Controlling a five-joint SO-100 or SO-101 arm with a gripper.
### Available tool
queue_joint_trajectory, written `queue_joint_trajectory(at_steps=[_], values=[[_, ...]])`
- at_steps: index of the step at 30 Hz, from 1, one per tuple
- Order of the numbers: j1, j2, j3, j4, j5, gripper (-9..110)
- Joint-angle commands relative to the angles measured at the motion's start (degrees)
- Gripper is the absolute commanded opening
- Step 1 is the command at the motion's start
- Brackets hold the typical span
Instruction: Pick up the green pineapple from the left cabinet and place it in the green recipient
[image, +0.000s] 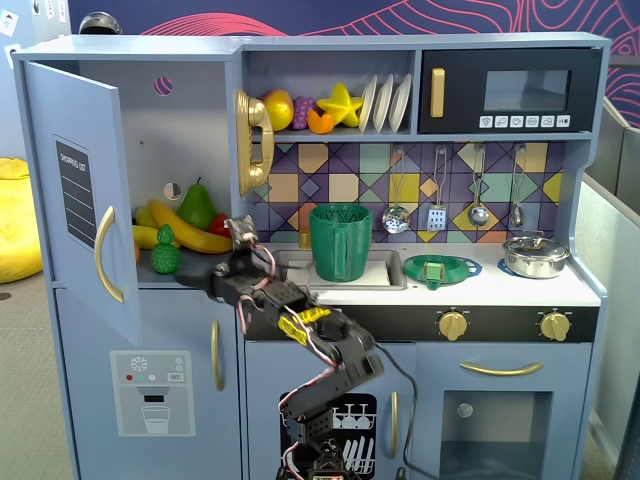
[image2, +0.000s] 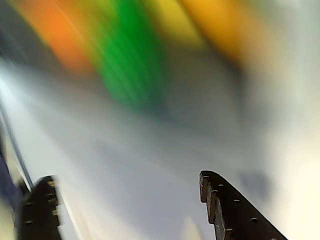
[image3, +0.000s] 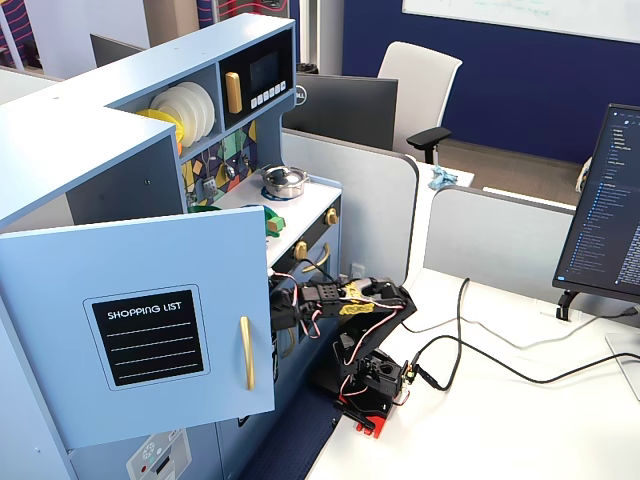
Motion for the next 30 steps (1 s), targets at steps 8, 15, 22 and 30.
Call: queue_joint_trajectory(at_steps=[8, 15, 22, 30], values=[[-2.20, -13.27, -12.66, -12.83, -3.78, 32], [-1.76, -24.17, -20.39, -19.86, -4.57, 32], [-0.18, -30.41, -23.64, -22.94, -2.81, 32], [1.93, -34.72, -26.19, -23.55, -0.44, 32]])
